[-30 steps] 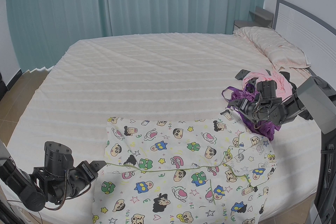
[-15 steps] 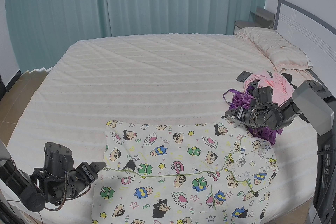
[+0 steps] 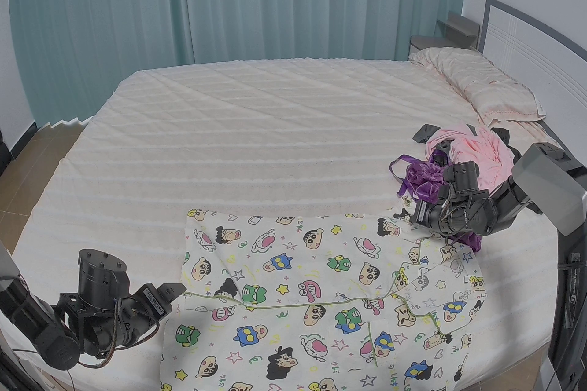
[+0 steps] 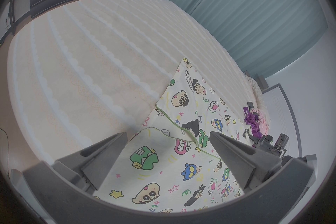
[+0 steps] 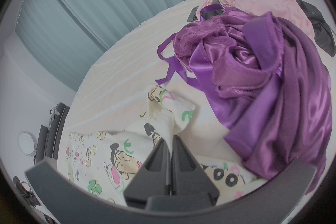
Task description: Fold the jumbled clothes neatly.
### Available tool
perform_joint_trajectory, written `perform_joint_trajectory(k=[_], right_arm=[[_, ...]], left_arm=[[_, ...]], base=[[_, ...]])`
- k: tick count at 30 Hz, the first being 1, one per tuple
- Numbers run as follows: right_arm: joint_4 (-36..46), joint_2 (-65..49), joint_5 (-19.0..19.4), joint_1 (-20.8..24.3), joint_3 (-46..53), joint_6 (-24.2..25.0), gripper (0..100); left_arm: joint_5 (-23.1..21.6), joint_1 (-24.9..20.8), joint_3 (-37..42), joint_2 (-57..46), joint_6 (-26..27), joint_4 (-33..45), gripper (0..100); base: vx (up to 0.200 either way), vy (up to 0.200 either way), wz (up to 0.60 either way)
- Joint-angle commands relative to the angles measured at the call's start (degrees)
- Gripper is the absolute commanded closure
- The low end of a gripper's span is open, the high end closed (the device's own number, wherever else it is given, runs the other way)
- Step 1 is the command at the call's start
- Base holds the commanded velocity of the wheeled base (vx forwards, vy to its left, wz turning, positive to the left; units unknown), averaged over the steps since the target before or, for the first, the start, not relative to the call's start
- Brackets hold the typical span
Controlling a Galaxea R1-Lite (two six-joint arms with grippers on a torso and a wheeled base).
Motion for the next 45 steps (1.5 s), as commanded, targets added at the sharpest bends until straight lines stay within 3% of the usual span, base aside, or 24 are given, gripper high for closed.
perform_joint_trajectory(k=[1, 6, 9, 10, 20, 26, 30, 34, 40, 45], right_arm=[[-0.1, -4.7, 0.4, -0.1, 4.7, -0.9, 100], [-0.2, -7.0, 0.4, 0.1, 12.4, -5.7, 100], [-0.1, -6.9, 0.4, 0.1, 13.1, -5.9, 100], [0.3, -6.7, 0.3, -0.1, 13.4, -5.8, 0], [0.0, -9.2, 0.5, 0.1, 16.2, -4.9, 0], [0.3, -16.0, 0.2, 0.0, 17.1, 1.2, 0], [0.5, -17.5, 0.2, -0.7, 16.4, 1.8, 0], [0.3, -17.1, 0.3, -1.0, 15.2, 2.0, 0], [0.9, -12.0, 0.4, -0.9, 7.8, 7.1, 0], [6.4, -8.2, 0.3, -0.5, 3.1, 8.2, 0]], left_arm=[[0.0, 0.0, 0.0, 0.2, 0.0, 0.0, 0], [0.0, -0.1, 0.0, 0.3, 0.0, 0.0, 0], [0.0, -0.1, 0.0, 0.3, 0.0, 0.0, 0], [0.0, -0.1, 0.0, 0.3, -0.1, 0.0, 0], [0.0, -0.1, 0.0, 0.7, -0.1, 0.0, 0], [0.0, -0.1, 0.0, 0.6, 0.0, 0.0, 0], [0.1, -0.1, 0.0, 0.6, 0.0, 0.0, 0], [0.1, -0.1, 0.1, 0.6, 0.0, 0.0, 0], [0.0, -0.1, 0.1, 0.7, 0.0, 0.0, 0], [0.1, -0.1, 0.1, 0.7, 0.0, 0.0, 0]], base=[[0.000, 0.000, 0.00], [0.000, 0.000, 0.00], [0.000, 0.000, 0.00], [0.000, 0.000, 0.00], [0.000, 0.000, 0.00], [0.000, 0.000, 0.00], [0.000, 0.000, 0.00], [0.000, 0.000, 0.00], [0.000, 0.000, 0.00], [0.000, 0.000, 0.00]])
